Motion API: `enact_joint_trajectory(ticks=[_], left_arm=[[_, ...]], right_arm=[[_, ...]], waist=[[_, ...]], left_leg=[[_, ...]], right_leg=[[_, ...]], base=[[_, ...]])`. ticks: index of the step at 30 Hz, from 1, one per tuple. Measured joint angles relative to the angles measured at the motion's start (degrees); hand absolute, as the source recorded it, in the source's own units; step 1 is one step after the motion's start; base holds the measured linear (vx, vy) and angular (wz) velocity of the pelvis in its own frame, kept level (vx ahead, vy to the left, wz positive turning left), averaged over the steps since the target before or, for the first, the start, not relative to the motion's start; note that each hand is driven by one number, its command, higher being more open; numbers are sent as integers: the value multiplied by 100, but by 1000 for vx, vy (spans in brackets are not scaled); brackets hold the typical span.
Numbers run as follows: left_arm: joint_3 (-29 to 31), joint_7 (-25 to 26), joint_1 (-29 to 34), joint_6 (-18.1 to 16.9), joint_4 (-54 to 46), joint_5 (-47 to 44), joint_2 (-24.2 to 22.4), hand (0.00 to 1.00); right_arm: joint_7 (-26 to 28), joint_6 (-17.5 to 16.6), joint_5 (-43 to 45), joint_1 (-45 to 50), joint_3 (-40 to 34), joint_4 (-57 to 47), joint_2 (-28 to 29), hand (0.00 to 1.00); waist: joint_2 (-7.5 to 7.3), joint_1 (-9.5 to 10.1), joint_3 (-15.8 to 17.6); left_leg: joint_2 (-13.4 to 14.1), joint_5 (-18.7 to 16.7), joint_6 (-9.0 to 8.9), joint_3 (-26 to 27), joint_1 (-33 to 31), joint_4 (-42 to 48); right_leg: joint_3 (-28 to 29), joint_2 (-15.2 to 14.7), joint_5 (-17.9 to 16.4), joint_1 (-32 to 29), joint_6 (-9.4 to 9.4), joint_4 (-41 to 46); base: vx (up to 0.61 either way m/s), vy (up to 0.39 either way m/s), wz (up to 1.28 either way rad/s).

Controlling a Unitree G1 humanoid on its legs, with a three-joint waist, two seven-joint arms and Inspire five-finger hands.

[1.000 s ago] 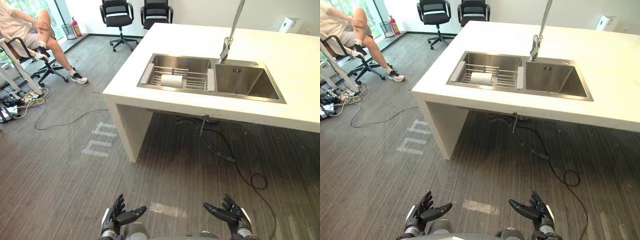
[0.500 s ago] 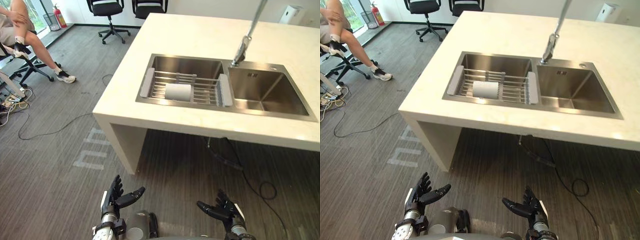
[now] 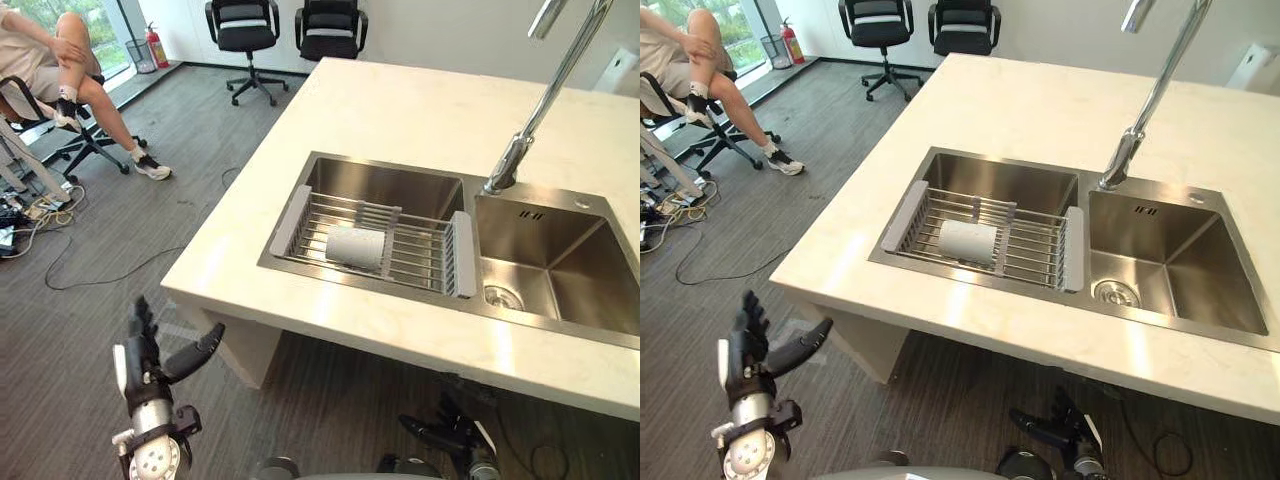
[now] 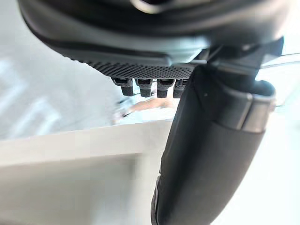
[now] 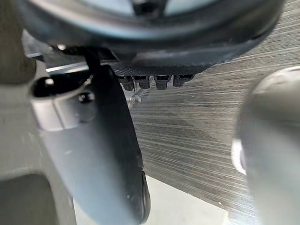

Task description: Walk over to the sink, pick up the cup, carry it to the dishwasher, place the cup inside the dishwasher, then close the dishwasher door

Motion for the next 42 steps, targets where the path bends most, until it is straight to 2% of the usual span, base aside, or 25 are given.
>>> enact_joint_trajectory(ticks=[3,4,6,9,11,13,16,22,26,27,30,31,32,33,35,42], left_arm=[[238,272,67,2,-857,565,16,100],[291,305,71,-4,-1029,660,43,100],[442,297,64,-28,-1630,808,282,100],[575,65,-40,-167,-2244,693,476,100],[503,-483,-225,-329,-2594,362,509,100],[355,-916,-323,-335,-2684,120,588,100],[-109,-1650,-360,-317,-2676,-263,632,100],[-974,-2111,-497,-37,-2341,-188,643,100],[-1462,-2128,-653,309,-1905,174,682,100],[-1543,-2127,-665,410,-1801,206,702,100],[-1708,-2082,-779,613,-1551,436,797,100],[-1872,-1700,-958,921,-1270,981,1093,100],[-1871,-1648,-984,946,-1267,1050,1093,100],[-1868,-1612,-989,947,-1258,1051,1106,100],[-1867,-1523,-990,993,-1146,1051,1165,100],[-1868,-1084,-1637,1480,-733,1165,1534,100]], right_arm=[[-2,58,12,185,-298,-4,-143,100],[-18,62,40,220,-372,-5,-181,100],[-34,68,175,264,-741,15,-259,100],[-41,46,193,406,-940,31,-266,100],[-52,15,184,520,-953,34,-228,100],[-76,3,166,533,-950,60,-116,100],[-147,-23,165,537,-942,116,161,100],[-295,-38,175,537,-937,116,288,100],[-442,-31,295,633,-990,117,293,100],[-463,-18,323,660,-1036,120,292,100],[-475,50,466,693,-1192,209,292,100],[-458,166,466,655,-1411,223,315,100],[-454,170,465,646,-1419,219,314,100],[-456,203,465,617,-1434,225,333,100],[-421,232,462,628,-1430,205,380,100],[-278,280,438,650,-1146,66,369,100]], waist=[[13,58,-9],[27,93,-39],[106,126,-95],[70,115,-259],[81,95,-308],[119,108,-335],[73,92,-393],[71,-12,-428],[17,-99,-475],[59,-144,-549],[29,-200,-579],[55,-369,-584],[92,-371,-575],[84,-370,-554],[40,-371,-528],[92,-531,-501]], left_leg=[[217,548,108,-1,-561,1308],[242,532,139,9,-630,1441],[263,653,188,9,-682,959],[-41,660,143,-3,-325,31],[-322,731,43,-80,32,-781],[-424,753,10,-169,158,-1013],[-486,755,11,-161,302,-1221],[-441,758,17,-91,383,-1435],[-347,758,17,161,494,-1554],[-325,758,17,170,517,-1621],[-282,757,18,240,602,-1757],[-222,712,39,399,758,-2302],[-199,608,8,396,754,-2354],[-203,570,-34,404,751,-2366],[-255,476,27,477,742,-2275],[-297,441,-35,608,744,-2295]], right_leg=[[-113,77,45,460,-70,-442],[-107,86,48,496,-71,-499],[-109,87,84,585,-25,-631],[-177,-19,238,672,74,-905],[-261,-106,327,732,188,-1082],[-257,-165,352,764,229,-1115],[-169,-185,369,802,255,-1156],[38,-72,483,681,228,-1229],[318,58,553,550,161,-1226],[394,103,575,489,135,-1225],[568,190,636,392,89,-1230],[707,428,1123,401,6,-1793],[711,475,1247,419,18,-1936],[739,488,1363,452,14,-2055],[842,457,1571,582,70,-2366],[966,439,1645,505,99,-2427]], base=[[143,-178,13],[157,-93,-5],[171,-27,-1],[106,44,18],[94,133,26],[40,117,7],[15,93,-6],[-39,20,-18],[-76,-23,-36],[-73,-31,-32],[-167,-23,-42],[-349,24,-48],[-324,50,-42],[-154,65,-15],[-119,46,-18],[-31,21,-10]])
